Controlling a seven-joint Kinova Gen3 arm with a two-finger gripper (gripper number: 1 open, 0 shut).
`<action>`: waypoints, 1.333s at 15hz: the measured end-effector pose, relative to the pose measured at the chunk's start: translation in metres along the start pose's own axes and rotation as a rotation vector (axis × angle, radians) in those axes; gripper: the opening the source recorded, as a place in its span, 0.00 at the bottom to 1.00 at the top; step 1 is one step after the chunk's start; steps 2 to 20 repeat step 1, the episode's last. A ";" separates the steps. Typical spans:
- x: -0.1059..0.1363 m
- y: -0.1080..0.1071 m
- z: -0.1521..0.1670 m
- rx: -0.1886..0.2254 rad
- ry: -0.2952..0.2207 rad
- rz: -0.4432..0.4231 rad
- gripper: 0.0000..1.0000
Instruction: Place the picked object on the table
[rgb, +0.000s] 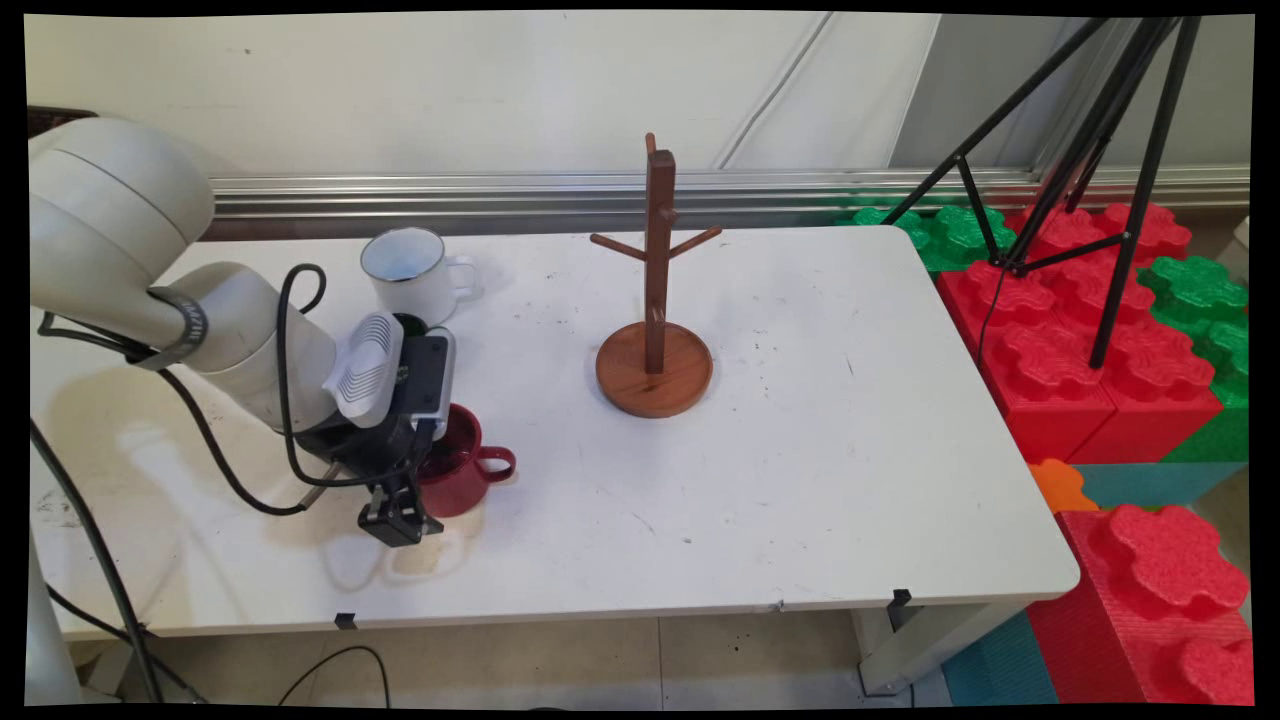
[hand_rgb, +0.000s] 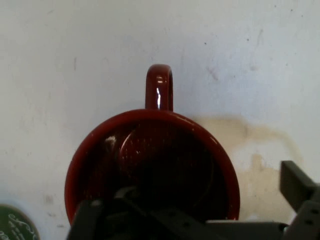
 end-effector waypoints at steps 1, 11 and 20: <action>0.000 0.000 -0.001 0.003 0.006 0.000 1.00; 0.000 0.000 -0.001 0.003 0.006 0.000 1.00; 0.000 0.000 -0.001 0.003 0.006 0.000 1.00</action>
